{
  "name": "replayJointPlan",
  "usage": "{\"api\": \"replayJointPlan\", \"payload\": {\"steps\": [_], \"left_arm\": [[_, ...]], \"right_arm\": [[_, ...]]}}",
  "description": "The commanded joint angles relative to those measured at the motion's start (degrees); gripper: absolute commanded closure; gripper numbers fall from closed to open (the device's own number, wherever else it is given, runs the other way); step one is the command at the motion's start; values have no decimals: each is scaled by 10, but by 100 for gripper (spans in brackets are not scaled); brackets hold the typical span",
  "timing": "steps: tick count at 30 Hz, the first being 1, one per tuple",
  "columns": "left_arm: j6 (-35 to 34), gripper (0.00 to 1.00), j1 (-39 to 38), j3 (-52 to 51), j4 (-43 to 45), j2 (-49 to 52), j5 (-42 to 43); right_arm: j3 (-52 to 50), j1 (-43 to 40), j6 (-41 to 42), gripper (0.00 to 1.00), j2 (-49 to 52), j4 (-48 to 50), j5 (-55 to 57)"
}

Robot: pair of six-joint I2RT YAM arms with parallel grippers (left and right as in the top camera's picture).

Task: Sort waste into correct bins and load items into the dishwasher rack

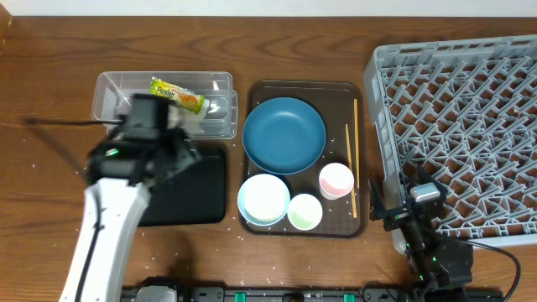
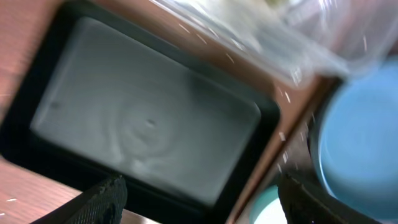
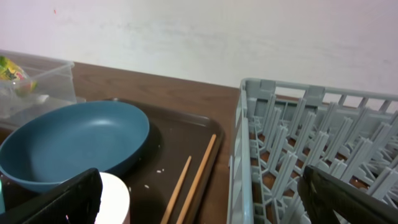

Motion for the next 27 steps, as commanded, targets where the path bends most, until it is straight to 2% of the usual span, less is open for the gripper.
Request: {"api": "replayJointPlan", "payload": {"steps": [1, 2, 4, 7, 9, 11, 15, 19, 22, 27], "left_arm": [[-3, 20, 61, 18, -7, -25, -14], [-3, 19, 72, 18, -10, -27, -11], [-3, 7, 93, 18, -22, -29, -6], [-3, 5, 103, 18, -29, -25, -5], [-3, 5, 103, 18, -29, -23, -5], [-3, 5, 103, 18, -30, -22, -5], [-3, 4, 103, 17, -30, -21, -5], [-3, 4, 103, 17, -30, -21, -5], [-3, 4, 103, 17, -30, -21, -5], [-3, 3, 103, 17, -30, -21, -5]], "right_arm": [[-1, -8, 22, 1, 0, 23, -36], [-1, -8, 39, 1, 0, 32, -54], [-1, -8, 129, 1, 0, 71, -154], [-1, -8, 242, 1, 0, 77, -296], [-1, -8, 251, 1, 0, 61, -337], [-1, -8, 273, 1, 0, 90, -337], [-1, -8, 381, 1, 0, 150, -330], [-1, -8, 443, 1, 0, 257, -330], [9, -8, 452, 1, 0, 303, -315], [77, -8, 425, 1, 26, 282, -255]]}}
